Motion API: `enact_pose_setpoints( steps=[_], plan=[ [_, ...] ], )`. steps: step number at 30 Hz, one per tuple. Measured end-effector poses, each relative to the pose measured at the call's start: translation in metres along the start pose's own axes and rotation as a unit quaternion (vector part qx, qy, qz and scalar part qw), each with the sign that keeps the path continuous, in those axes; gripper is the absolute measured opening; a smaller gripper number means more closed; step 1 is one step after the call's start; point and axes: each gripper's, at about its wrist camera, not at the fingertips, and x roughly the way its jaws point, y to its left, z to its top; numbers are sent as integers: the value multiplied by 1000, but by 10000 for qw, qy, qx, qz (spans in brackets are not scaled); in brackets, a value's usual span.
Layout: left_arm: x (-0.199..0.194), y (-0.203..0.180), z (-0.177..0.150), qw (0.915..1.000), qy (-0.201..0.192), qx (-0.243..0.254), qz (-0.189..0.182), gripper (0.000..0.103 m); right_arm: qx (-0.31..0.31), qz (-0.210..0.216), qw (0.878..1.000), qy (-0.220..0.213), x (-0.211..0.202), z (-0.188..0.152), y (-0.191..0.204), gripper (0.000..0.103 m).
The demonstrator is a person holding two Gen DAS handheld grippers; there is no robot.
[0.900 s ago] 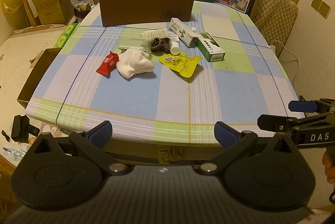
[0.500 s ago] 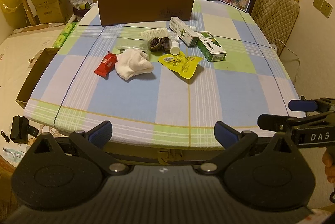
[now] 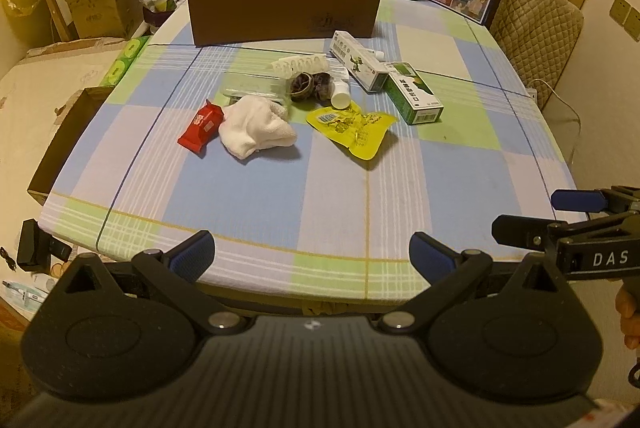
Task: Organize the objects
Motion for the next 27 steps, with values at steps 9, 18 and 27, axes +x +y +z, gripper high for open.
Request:
enact_pose_setpoints(
  steps=[9,18,27],
  plan=[
    [19,8,16,9997,46,-183,135,102,-46,4,10000,25,24,20,-17,101],
    [39,25,30,9977,109,-541,406,102,-227,50,9997,-23,54,47,-40,100],
    [58,41,40,9938,36,-872,685,102,-293,-11,9995,-69,95,79,-71,95]
  ],
)
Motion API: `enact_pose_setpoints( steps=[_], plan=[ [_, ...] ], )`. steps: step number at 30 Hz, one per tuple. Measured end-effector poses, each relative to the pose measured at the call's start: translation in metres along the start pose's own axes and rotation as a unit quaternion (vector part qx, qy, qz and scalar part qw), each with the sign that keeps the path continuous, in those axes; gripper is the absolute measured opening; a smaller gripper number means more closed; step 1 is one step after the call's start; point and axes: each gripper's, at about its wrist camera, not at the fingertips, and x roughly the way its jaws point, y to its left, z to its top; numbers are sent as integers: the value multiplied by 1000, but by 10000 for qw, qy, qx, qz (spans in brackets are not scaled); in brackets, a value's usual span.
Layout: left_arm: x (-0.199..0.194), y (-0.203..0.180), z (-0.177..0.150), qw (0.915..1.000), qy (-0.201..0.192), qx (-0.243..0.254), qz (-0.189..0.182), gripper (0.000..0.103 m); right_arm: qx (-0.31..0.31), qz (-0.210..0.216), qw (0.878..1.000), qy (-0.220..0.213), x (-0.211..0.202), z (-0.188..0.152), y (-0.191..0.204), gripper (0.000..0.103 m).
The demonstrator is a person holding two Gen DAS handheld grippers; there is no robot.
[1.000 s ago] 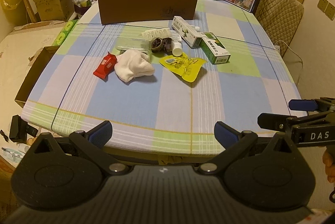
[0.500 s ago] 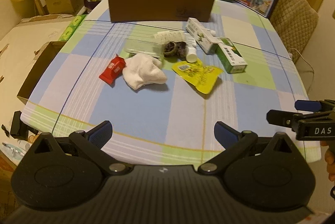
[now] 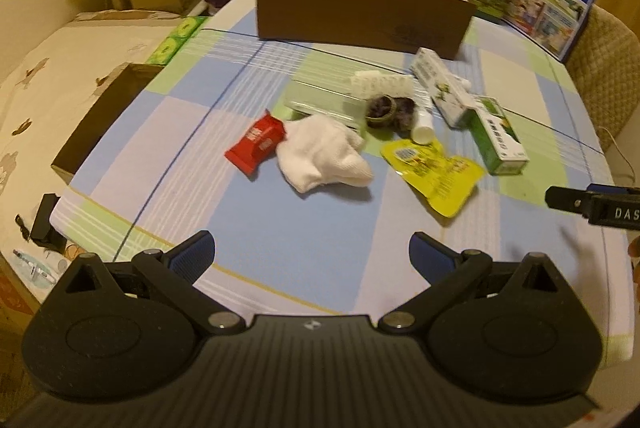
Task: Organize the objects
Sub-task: 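Grasp the green-and-white medicine box with the right gripper while the left tool approaches the white towel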
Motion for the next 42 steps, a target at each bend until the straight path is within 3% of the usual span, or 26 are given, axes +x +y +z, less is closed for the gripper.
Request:
enact_pose_setpoints(
  steps=[9,23,26,27,35,42],
  plan=[
    [19,12,7,9986,56,-330,407,102,-65,-104,9999,17,52,31,-22,85],
    [34,18,6,9947,135,-618,814,102,-320,-234,9990,197,114,59,-23,81],
    [37,18,6,9941,140,-633,866,102,-396,-222,9986,256,122,57,-25,67],
    [38,17,6,9940,133,-635,876,102,-409,-164,9987,254,123,56,-25,57],
    [47,10,6,9957,97,-558,730,95,-397,-172,9987,278,101,35,-39,53],
    [67,-1,16,9981,8,-566,250,94,-237,-188,9987,402,73,10,-47,53]
  ],
)
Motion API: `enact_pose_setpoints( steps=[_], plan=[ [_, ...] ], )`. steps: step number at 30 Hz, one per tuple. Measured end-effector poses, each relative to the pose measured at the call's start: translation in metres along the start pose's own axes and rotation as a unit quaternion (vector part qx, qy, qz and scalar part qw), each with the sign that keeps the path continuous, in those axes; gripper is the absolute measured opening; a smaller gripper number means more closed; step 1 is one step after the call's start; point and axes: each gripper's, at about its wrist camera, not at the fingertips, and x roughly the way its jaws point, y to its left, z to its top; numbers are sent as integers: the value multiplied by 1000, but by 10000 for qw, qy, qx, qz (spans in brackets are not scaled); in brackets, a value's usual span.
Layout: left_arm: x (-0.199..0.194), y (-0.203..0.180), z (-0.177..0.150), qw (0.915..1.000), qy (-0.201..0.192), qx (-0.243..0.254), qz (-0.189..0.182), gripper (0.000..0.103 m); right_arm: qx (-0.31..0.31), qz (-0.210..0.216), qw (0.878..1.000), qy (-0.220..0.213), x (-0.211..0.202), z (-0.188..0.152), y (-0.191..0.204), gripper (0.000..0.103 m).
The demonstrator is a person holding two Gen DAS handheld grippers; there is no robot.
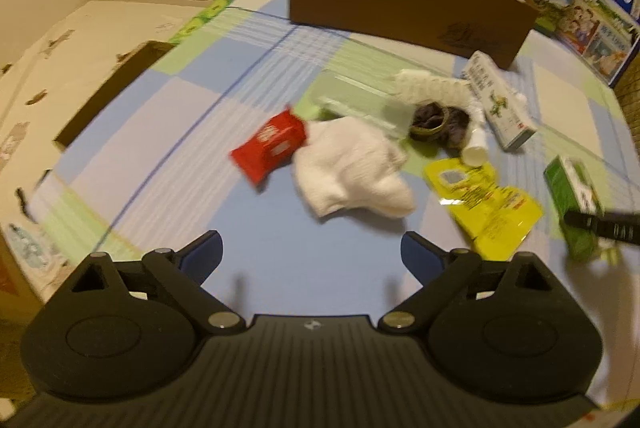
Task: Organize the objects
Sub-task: 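Grasp the green-and-white medicine box with the right gripper while the left tool approaches the white towel, then grasp the white towel with the left gripper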
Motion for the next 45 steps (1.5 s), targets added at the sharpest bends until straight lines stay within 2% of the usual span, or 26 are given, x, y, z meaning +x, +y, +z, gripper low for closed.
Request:
enact_pose_setpoints(
  steps=[7,14,22,25,30,35,45],
  plan=[
    [32,-1,29,9987,22,-293,-422,95,480,-17,9988,74,-12,-9,-11,55],
    [65,-7,48,9987,235,-88,-438,95,838,-103,9964,-44,-20,-6,-14,61],
    [87,-10,53,9976,427,134,-528,83,999,-301,9945,-74,-16,1,-9,62],
    [82,-13,50,9973,330,360,-541,66,1023,-334,9942,-65,-15,2,-8,62],
    [68,-15,45,9955,268,665,-627,52,1016,-371,9941,-39,-15,4,-5,62],
    [50,-11,41,9937,288,829,-695,50,916,-388,9950,-17,-15,6,-3,62],
    [1,-11,41,9899,-54,1207,-738,50,537,-428,9976,80,-4,10,2,62]
  ],
)
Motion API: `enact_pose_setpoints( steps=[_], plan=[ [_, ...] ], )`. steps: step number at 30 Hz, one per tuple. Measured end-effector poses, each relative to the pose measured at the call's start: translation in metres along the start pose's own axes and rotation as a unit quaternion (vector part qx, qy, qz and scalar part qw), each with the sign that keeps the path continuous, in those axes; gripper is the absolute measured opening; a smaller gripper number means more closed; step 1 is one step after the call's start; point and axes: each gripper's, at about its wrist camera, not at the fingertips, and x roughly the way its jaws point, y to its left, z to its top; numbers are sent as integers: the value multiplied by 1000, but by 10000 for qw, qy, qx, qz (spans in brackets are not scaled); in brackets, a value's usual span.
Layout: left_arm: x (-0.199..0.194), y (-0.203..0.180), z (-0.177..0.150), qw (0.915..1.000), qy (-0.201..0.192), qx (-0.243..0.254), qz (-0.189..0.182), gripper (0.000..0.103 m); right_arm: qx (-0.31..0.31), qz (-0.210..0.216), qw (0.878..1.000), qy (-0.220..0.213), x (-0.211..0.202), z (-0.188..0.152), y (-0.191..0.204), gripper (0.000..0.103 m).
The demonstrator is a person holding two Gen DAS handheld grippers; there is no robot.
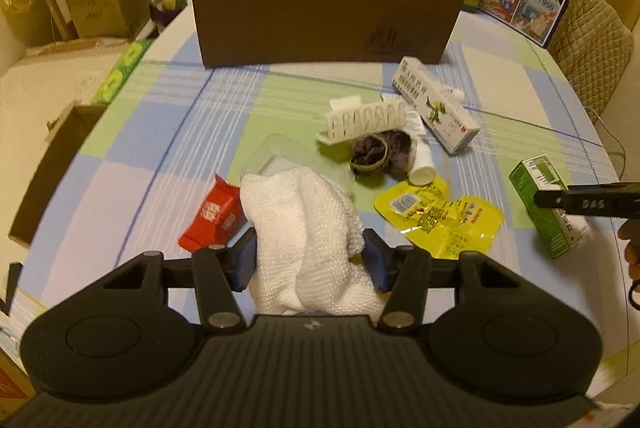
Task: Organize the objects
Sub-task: 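Grasp the white towel with the left gripper, then carry the towel into the brown box with the left gripper while the right places the medicine box there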
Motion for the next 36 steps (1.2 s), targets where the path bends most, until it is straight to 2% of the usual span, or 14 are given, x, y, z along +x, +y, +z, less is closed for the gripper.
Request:
enact_pose_setpoints(
  steps=[2,3,4,10,15,24,36],
  plan=[
    [-4,0,3,10000,-63,50,20,50,-132,-33,9999,54,3,-1,3,61],
    [-5,-1,4,9999,-91,71,41,50,-225,-61,9997,56,3,-2,4,55],
    [-6,0,6,9999,-105,83,52,50,-303,-46,9995,55,3,-2,5,53],
    [-10,3,19,9996,-248,153,59,50,-316,151,9994,3,-9,1,6,52],
    [-13,11,41,9987,-456,212,66,50,-152,368,9989,-243,-32,23,9,52],
    [-7,21,99,9953,-909,327,-30,50,-115,928,9931,-711,-45,93,39,53],
    [34,35,195,9908,-1262,436,-236,50,-59,1449,9817,-1235,-14,204,93,52]
  ],
)
